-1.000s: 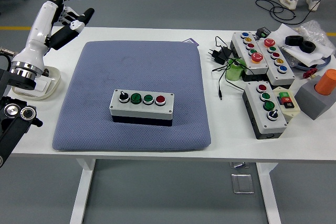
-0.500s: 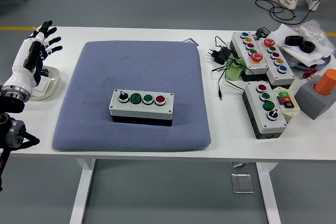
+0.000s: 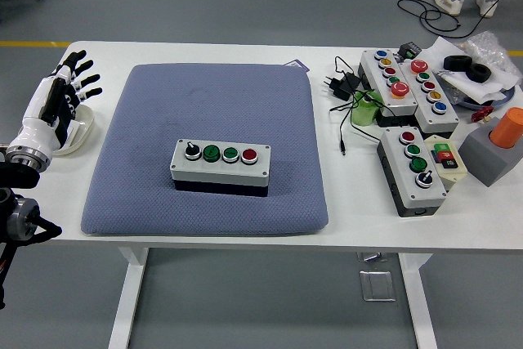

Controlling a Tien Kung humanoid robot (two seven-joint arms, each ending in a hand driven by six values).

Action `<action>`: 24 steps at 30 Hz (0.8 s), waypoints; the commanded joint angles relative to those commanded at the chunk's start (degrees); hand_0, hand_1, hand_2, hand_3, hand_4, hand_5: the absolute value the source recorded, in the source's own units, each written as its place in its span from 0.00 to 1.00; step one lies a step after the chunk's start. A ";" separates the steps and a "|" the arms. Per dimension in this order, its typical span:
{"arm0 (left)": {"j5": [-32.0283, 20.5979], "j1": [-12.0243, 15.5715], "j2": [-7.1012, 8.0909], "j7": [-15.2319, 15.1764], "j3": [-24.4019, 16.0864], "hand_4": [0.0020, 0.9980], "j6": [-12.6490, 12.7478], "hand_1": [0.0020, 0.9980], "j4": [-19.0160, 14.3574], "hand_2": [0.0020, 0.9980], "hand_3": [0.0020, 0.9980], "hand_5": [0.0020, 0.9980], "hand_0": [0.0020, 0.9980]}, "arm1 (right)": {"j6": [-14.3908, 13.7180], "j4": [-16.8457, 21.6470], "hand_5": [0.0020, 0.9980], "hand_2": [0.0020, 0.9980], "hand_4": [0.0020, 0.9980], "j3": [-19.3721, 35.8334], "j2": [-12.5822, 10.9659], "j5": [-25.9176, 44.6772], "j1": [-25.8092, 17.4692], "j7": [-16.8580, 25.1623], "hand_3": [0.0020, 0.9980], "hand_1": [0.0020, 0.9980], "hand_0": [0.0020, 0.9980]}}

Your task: Pick up the button,place it on the desk,press the button,press the button

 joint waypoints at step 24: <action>2.39 6.28 1.12 -0.28 -3.31 0.61 -5.31 0.86 -4.89 0.93 0.93 1.00 0.75 | -0.12 0.00 0.08 0.65 0.30 2.07 -0.19 -3.03 -0.39 -0.46 0.59 0.62 0.67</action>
